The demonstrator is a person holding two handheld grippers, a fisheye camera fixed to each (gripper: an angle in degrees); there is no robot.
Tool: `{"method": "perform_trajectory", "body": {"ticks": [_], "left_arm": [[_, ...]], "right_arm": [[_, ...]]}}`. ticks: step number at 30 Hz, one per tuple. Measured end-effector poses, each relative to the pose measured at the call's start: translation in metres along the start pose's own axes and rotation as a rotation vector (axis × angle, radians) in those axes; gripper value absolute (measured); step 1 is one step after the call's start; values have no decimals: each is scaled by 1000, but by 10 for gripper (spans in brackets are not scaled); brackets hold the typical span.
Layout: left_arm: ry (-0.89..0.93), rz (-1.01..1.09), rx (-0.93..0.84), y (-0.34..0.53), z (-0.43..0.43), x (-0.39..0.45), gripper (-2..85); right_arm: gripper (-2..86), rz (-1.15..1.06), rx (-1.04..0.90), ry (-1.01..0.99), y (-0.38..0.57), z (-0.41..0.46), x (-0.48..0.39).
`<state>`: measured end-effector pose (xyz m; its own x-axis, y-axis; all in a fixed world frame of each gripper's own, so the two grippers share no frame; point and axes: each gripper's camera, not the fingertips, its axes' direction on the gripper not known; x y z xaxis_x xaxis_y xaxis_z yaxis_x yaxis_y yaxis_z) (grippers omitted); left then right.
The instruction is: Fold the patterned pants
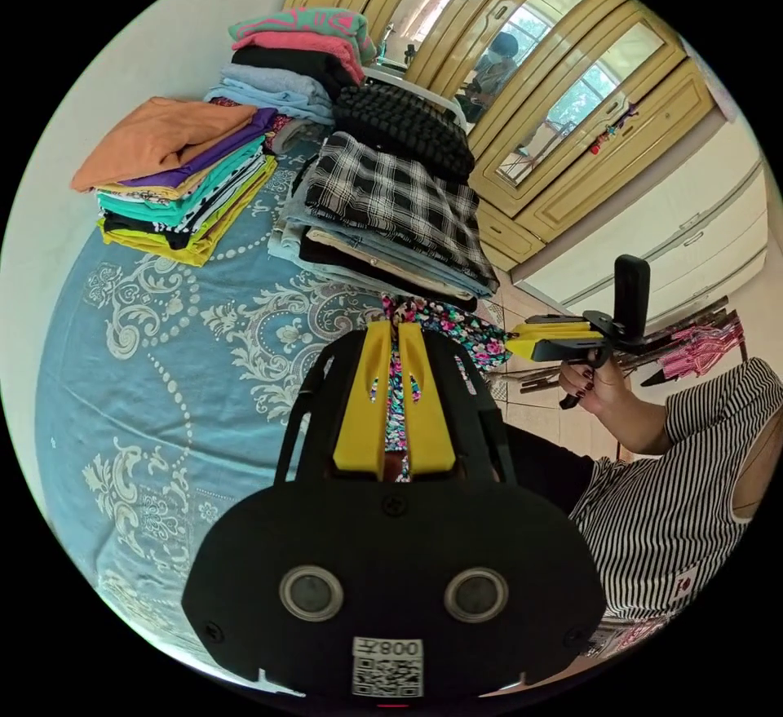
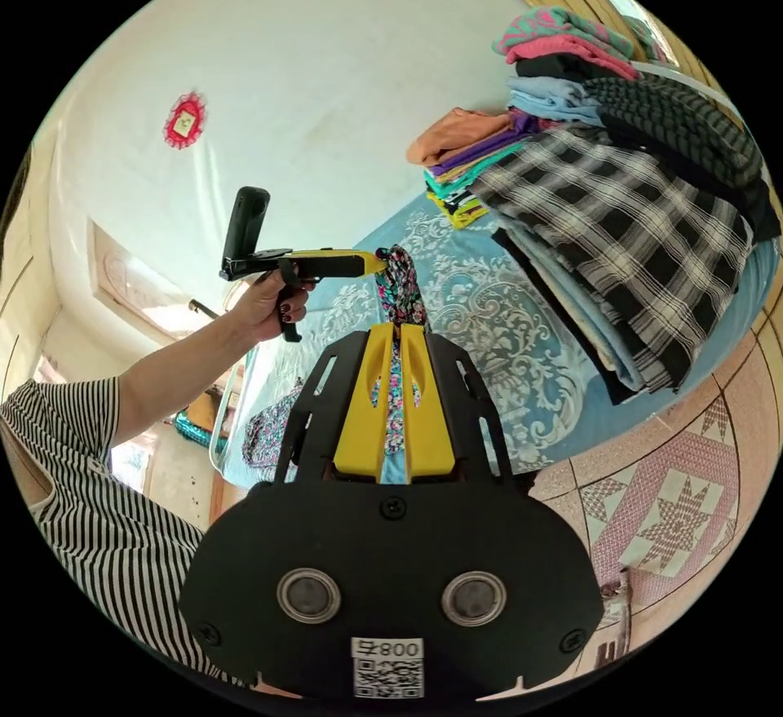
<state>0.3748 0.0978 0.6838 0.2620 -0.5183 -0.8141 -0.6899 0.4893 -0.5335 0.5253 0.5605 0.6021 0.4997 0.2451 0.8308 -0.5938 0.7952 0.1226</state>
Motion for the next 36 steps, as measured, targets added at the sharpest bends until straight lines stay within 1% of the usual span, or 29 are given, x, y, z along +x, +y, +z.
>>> {"method": "perform_trajectory", "body": {"ticks": [7,12,17,20,24,28,31,34,36], "left_arm": [[-17,-81,99,119,-87,-25,18],[-11,-180,117,206,-120,-48,18],[54,-360,126,296,-130,-86,19],[94,-448,129,339,-130,-104,20],[115,-512,135,381,-136,-119,20],[98,-557,113,418,-143,-133,19],[57,-629,78,447,-146,-142,16],[-11,-729,92,479,-157,-146,10],[-39,-746,116,493,-166,-142,7]], "right_arm": [[15,-219,-186,-223,15,73,-114],[16,-310,-329,-283,27,134,-171],[16,-345,-524,-266,45,216,-205],[15,-352,-607,-256,53,255,-218],[17,-350,-674,-265,56,294,-234],[18,-374,-743,-248,55,337,-249],[19,-391,-812,-228,60,370,-256],[23,-399,-882,-233,67,399,-264],[27,-414,-922,-196,71,414,-270]]}}
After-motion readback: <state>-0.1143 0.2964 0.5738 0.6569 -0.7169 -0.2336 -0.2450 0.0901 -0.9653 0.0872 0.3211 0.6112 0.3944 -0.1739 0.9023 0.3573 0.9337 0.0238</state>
